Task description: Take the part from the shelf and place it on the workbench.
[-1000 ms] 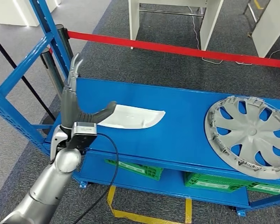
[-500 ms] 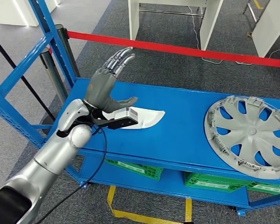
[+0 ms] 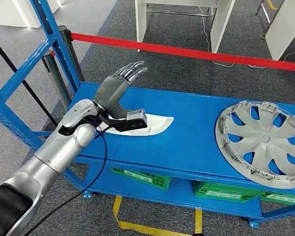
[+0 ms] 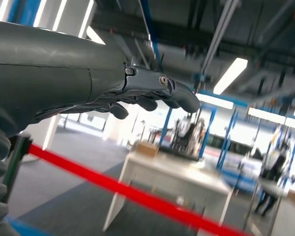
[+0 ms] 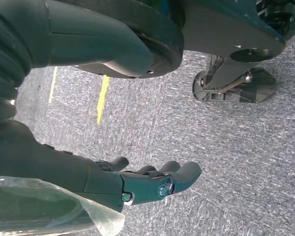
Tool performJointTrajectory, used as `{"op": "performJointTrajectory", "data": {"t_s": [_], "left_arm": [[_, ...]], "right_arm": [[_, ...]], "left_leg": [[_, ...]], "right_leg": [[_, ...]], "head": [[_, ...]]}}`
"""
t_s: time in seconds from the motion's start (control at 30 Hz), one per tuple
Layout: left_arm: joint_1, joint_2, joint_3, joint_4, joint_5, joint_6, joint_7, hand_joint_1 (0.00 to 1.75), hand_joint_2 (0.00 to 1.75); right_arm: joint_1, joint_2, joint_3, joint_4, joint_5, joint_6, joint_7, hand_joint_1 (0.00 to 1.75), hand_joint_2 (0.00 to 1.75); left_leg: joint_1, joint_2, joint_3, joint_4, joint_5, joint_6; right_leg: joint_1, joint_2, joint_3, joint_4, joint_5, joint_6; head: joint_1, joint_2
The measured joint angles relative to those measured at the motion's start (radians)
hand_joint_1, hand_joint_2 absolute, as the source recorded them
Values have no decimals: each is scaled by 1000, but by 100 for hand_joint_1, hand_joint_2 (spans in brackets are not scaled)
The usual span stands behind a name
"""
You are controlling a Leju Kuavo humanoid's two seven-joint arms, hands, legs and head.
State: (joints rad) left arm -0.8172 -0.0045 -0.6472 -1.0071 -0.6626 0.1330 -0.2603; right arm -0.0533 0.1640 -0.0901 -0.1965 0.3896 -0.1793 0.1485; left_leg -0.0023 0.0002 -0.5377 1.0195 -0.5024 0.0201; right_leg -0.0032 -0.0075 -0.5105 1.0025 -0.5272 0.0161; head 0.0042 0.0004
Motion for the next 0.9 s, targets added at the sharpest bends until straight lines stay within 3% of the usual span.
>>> {"op": "performJointTrajectory", "data": {"t_s": [0.37, 0.8, 0.9], "left_arm": [[0, 42, -5, 79, 45, -90, 7, 0, 0], [15, 42, -8, 155, 43, -72, -8, 0, 0], [22, 34, -11, 178, 36, -56, -13, 0, 131]], "right_arm": [[-3, -4, 0, 0, 27, 20, 23, 0, 175], [-8, -9, 3, 0, 46, 35, 43, 0, 175], [-9, -10, 4, 0, 45, 37, 48, 0, 175]], "left_leg": [[0, 0, 0, 0, 0, 0], [0, 0, 0, 0, 0, 0], [0, 0, 0, 0, 0, 0]], "right_leg": [[0, 0, -1, 0, 0, 0], [0, 0, -1, 0, 0, 0], [0, 0, -1, 0, 0, 0]], "head": [[0, 0], [0, 0], [0, 0]]}}
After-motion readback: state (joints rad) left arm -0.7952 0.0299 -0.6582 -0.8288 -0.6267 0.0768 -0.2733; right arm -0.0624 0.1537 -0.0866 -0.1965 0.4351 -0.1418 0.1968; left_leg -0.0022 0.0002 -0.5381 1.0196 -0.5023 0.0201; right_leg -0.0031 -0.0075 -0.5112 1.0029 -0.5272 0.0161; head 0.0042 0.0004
